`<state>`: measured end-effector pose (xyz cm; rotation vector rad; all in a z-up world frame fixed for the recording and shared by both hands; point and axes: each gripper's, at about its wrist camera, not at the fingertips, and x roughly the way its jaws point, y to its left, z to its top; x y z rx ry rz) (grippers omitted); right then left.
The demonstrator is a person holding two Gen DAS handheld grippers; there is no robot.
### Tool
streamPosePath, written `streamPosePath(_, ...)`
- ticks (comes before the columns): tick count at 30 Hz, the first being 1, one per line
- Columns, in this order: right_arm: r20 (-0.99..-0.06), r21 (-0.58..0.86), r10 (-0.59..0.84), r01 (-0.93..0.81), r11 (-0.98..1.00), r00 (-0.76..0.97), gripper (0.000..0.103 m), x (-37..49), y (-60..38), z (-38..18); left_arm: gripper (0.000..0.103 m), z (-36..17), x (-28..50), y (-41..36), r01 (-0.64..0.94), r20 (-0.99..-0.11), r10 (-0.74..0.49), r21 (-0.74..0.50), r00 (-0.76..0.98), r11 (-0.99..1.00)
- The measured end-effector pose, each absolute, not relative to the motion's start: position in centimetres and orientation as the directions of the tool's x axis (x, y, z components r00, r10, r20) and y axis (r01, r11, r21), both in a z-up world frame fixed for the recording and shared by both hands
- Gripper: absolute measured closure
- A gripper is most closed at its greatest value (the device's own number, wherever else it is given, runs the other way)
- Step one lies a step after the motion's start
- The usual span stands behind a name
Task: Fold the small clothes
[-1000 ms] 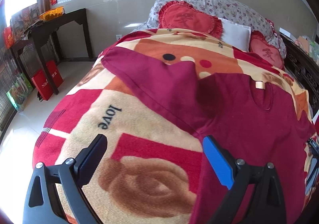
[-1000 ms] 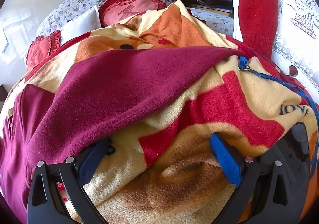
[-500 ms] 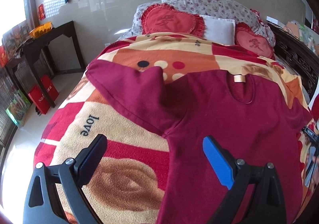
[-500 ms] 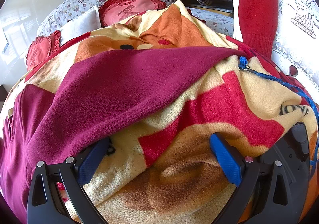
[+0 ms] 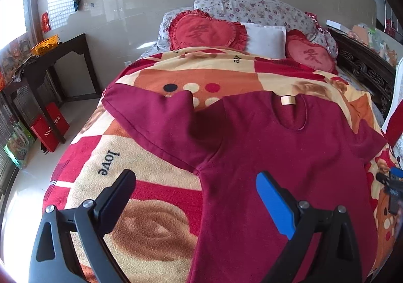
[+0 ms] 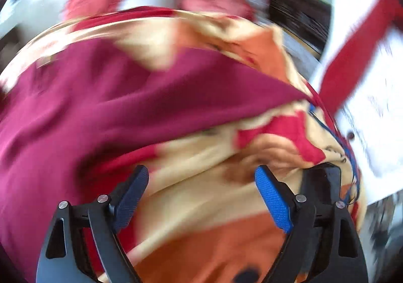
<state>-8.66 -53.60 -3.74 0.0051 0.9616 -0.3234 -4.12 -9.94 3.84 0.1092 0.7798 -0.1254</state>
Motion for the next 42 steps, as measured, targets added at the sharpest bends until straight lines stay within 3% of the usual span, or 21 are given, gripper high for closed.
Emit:
streamPosePath(6, -0.791, 0.024, -0.088, 0.175, 0.984, 0.606, 0.033, -9.9, -45.4, 2.6, 0.004, 4.2, -4.3, -10.4, 0.186, -0.712, -0.137, -0.008, 0.689, 0.982)
streamPosePath(13, -0.771, 0.047, -0.054, 0.141, 0.989, 0.634, 0.033, -7.6, -38.7, 6.1, 0.004, 4.2, -4.6, -10.2, 0.195, -0.713, -0.151, -0.021, 0.685, 0.981)
streamPosePath(21, -0.741, -0.007, -0.107, 0.151, 0.989, 0.663, 0.033, -3.5, -35.2, 5.5, 0.004, 4.2, -3.6, -8.7, 0.175, -0.715, -0.138, -0.022, 0.686, 0.984)
streamPosePath(36, -0.773, 0.005, -0.066, 0.11, 0.994, 0.631, 0.033, 2.1, -33.0, 2.4, 0.004, 3.3, -0.1, -7.5, 0.128, -0.716, -0.084, 0.008, 0.693, 0.992)
streamPosePath(42, -0.791, 0.018, -0.035, 0.08, 0.997, 0.611, 0.039, 3.7, -31.4, 1.2, 0.004, 2.5, 1.2, -6.6, 0.106, -0.729, -0.072, 0.001, 0.68, 0.994)
